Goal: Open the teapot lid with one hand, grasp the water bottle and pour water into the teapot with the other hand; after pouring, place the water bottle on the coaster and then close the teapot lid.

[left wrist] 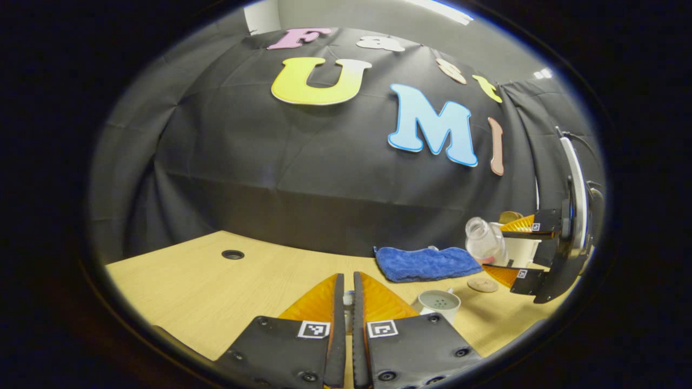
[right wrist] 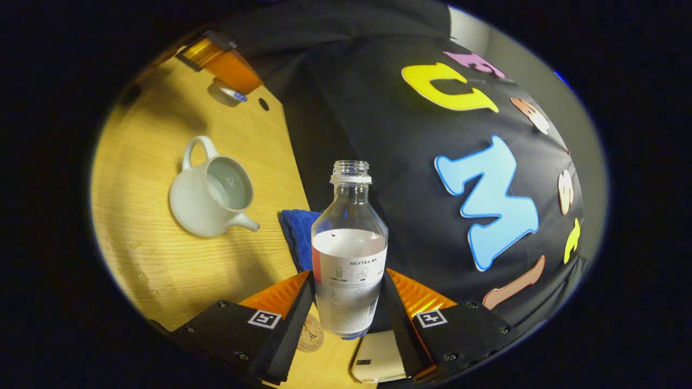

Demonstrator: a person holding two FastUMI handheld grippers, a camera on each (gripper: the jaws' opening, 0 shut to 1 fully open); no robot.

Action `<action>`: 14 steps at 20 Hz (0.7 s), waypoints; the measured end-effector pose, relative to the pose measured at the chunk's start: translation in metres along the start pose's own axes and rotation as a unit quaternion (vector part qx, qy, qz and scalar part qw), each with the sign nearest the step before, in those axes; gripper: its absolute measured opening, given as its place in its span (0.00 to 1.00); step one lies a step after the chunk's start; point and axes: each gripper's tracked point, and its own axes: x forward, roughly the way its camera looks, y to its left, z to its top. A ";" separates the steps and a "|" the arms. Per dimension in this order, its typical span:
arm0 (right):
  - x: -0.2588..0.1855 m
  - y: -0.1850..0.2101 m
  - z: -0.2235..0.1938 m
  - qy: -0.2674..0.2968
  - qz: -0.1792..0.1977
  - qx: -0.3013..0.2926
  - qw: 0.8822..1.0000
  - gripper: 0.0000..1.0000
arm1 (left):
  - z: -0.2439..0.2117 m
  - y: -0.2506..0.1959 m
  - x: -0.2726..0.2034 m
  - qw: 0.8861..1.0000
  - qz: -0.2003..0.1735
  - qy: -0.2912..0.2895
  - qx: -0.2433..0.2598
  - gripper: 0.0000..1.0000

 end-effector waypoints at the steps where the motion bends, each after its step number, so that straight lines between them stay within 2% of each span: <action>1: 0.003 -0.004 -0.003 0.001 -0.003 0.030 1.000 0.76 | 0.000 -0.001 0.001 1.000 -0.001 0.000 0.000 0.11; 6: 0.007 -0.019 -0.016 -0.007 -0.024 0.150 0.988 0.76 | -0.001 -0.002 0.000 1.000 -0.001 0.001 0.003 0.14; 10: 0.017 -0.031 -0.032 0.002 -0.033 0.254 0.967 0.76 | -0.002 -0.002 0.000 1.000 -0.002 0.001 0.005 0.14; 14: 0.024 -0.028 -0.052 0.015 -0.038 0.324 0.945 0.76 | -0.002 -0.003 0.001 1.000 -0.002 0.002 0.007 0.14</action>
